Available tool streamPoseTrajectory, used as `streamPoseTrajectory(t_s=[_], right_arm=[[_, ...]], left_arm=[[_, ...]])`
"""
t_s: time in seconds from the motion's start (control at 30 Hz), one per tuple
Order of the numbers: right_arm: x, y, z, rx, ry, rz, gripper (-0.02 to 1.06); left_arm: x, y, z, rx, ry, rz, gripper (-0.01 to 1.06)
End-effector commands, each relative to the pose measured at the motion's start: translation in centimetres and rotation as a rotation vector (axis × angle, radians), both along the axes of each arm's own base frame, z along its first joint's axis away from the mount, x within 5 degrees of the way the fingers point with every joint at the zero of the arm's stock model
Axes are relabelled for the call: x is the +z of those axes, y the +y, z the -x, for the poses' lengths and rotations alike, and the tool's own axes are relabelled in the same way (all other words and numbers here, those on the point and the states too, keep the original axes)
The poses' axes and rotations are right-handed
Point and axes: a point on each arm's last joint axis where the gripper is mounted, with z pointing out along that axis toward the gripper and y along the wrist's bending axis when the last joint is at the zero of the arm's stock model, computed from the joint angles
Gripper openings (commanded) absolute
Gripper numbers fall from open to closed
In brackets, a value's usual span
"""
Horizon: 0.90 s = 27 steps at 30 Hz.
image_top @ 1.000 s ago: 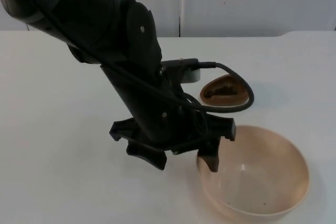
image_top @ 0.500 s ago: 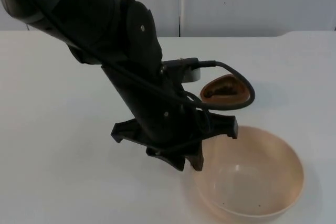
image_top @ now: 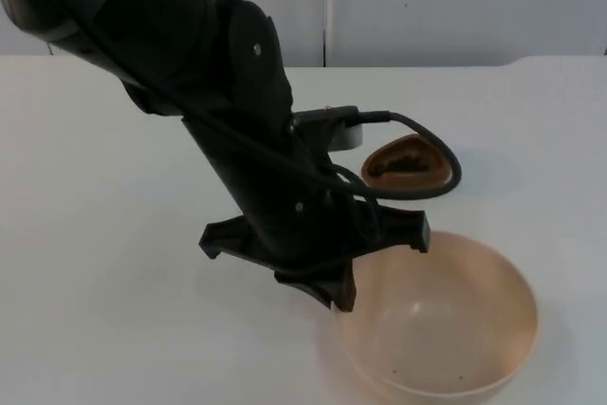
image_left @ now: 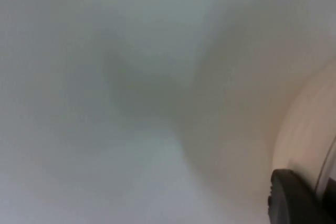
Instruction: Pick up the bowl with the left hand and pour the coffee beans from the cup into the bowl with the right hand.
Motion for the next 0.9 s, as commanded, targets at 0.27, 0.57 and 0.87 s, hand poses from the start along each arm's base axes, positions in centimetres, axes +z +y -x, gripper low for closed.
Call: streamPoseTrajectory(t_s=[0.27,0.57,0.87], right_arm=[[0.0,0.0,0.0,-0.005,-0.005,0.004,1.05],[0.0,0.0,0.0,-0.005,-0.005,0.004,1.05],[0.0,0.0,0.0,-0.005,-0.005,0.004,1.05]], left_arm=[[5.4,3.5,-1.6,0.05,-0.079,0.038,0.0],[7.1,7.6,-2.9,0.115,-0.071,0.021,0.0],[6.7,8.3,-2.3,0.062,-0.041,-0.048,0.0]])
